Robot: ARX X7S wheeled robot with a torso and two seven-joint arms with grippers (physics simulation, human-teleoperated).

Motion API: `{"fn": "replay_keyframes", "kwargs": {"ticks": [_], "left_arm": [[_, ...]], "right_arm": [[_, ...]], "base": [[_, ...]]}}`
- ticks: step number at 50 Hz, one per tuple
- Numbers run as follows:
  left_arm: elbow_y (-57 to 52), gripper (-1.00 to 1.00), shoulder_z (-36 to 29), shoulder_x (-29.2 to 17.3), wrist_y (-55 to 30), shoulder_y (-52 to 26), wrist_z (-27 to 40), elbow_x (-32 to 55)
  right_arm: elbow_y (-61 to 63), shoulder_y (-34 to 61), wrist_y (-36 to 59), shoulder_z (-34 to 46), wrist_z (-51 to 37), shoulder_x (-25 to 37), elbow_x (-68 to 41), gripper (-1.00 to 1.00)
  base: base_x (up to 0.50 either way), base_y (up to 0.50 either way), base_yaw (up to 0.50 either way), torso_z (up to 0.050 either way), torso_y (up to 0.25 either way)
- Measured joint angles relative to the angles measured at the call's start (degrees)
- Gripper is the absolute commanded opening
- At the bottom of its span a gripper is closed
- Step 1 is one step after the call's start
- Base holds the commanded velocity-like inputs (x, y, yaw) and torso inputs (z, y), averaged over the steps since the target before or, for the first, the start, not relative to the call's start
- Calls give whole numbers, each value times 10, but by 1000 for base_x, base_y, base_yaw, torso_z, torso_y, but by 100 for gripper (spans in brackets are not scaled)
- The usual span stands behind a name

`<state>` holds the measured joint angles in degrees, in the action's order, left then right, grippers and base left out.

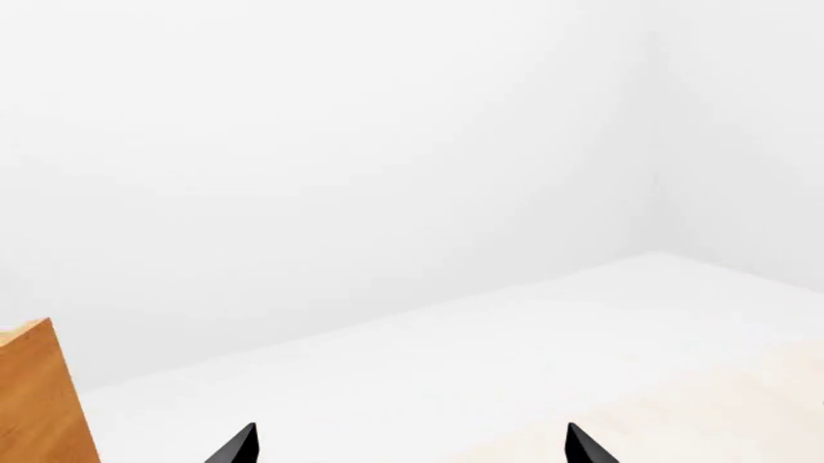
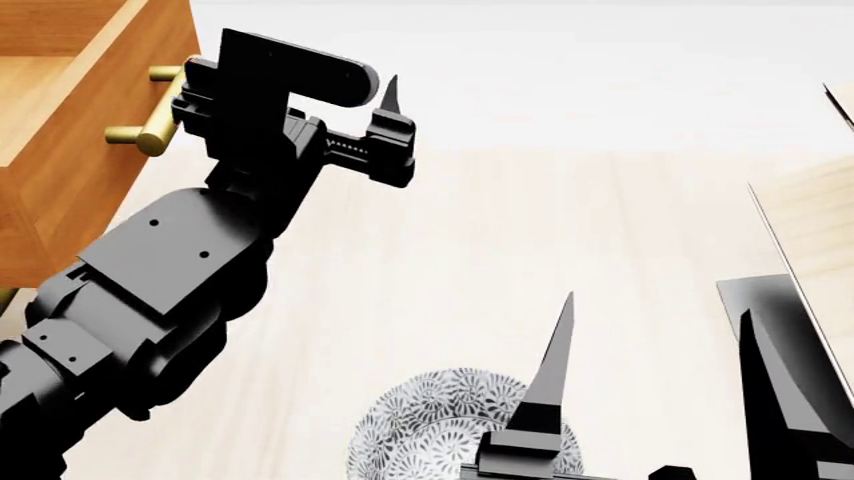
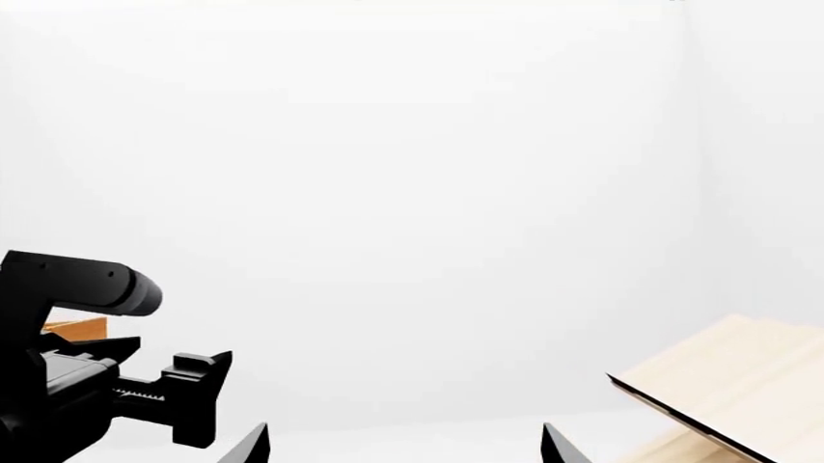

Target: Close the top drawer of the cabinet.

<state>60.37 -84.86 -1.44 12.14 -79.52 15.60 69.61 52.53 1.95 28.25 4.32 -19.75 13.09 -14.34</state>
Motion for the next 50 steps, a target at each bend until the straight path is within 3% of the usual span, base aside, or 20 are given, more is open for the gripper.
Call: {"fn": "replay_keyframes", "kwargs": {"ticks": [50], "left_arm": [[-60,100,-2,-128,-6,13,65,20]], "right_arm": [[9,9,6,28,-21,15,-4,100]], "base": [[0,0,0,0,0]]}}
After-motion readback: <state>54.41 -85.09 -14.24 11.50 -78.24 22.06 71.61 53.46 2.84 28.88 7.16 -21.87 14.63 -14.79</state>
